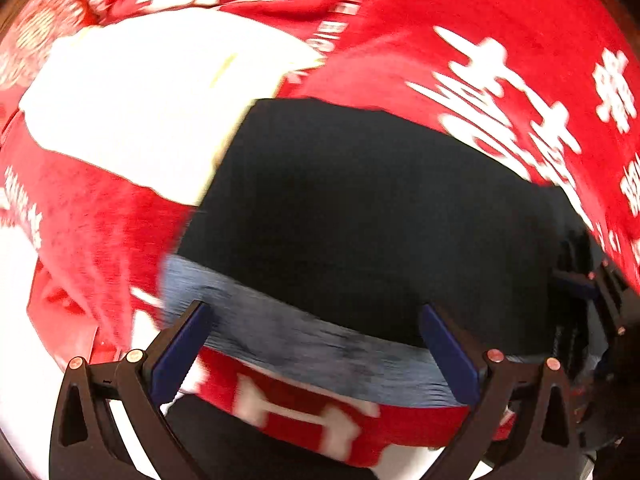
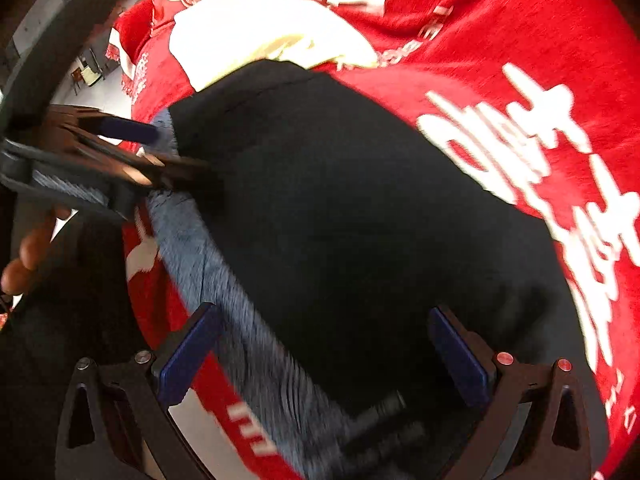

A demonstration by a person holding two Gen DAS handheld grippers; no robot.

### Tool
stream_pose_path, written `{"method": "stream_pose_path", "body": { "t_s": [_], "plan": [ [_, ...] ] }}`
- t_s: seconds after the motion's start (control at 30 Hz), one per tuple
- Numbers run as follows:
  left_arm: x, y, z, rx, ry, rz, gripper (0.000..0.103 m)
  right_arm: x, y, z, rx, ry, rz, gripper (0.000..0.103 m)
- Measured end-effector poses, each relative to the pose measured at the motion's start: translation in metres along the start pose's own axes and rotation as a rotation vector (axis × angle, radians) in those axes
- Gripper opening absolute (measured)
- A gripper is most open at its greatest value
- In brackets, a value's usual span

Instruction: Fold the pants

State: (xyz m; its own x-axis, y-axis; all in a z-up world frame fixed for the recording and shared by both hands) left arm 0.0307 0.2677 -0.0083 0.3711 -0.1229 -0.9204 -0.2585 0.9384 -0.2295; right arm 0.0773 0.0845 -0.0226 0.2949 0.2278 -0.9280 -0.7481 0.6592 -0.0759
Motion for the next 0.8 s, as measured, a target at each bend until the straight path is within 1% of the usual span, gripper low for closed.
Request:
{"method": "stream_pose_path", "body": {
  "t_s": [0.07, 0.17, 0.27, 0.37, 0.43, 0.5, 0.57, 0.63, 0.7, 0.8],
  "plan": [
    [-0.002, 0.023, 0.005, -0.056, -0.007, 0.004, 0.103, 0.008, 0.005, 0.011, -0.025, -0.001, -0.007, 0.103],
    [0.000, 0.047, 0.010, -0.111, -0.007, -0.013, 0.103, 0.009, 0.014, 0.029, -0.053, -0.022, 0.025, 0.103],
    [-0.001, 0.064, 0.010, -0.136, -0.007, -0.022, 0.103, 0.013, 0.024, 0.044, -0.080, -0.028, 0.021, 0.103],
    [-0.003, 0.076, 0.009, -0.164, -0.003, -0.060, 0.103, 0.013, 0.030, 0.058, -0.105, -0.040, 0.022, 0.103],
    [-0.003, 0.079, 0.007, -0.168, 0.008, -0.090, 0.103, 0.009, 0.037, 0.064, -0.141, -0.060, 0.033, 0.103],
    [-0.001, 0.078, 0.006, -0.158, 0.026, -0.124, 0.103, 0.006, 0.042, 0.071, -0.172, -0.074, 0.027, 0.103],
    [0.007, 0.070, 0.007, -0.136, 0.044, -0.155, 0.103, 0.006, 0.042, 0.079, -0.187, -0.077, 0.028, 0.103],
    [0.014, 0.068, 0.011, -0.134, 0.053, -0.152, 0.103, 0.008, 0.037, 0.090, -0.193, -0.075, 0.035, 0.103],
    [0.018, 0.072, 0.015, -0.147, 0.060, -0.166, 0.103, 0.012, 0.031, 0.101, -0.179, -0.079, 0.043, 0.103],
    [0.016, 0.074, 0.019, -0.159, 0.048, -0.187, 0.103, 0.023, 0.027, 0.119, -0.217, -0.038, 0.092, 0.103]
  ]
}}
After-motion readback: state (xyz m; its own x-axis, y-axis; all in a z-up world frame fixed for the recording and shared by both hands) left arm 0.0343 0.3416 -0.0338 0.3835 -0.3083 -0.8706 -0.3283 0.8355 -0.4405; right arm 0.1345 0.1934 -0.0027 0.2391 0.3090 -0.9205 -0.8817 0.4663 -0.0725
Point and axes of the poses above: each gripper's, at about its wrist camera, not at the fingertips, and x roughly the way its jaws point, y to its left, z to its top, the point moved 1 cm from there along x, roughly the way its jaws point, and after that the axes turned 8 degrees about -z, right-handed, at the moved point
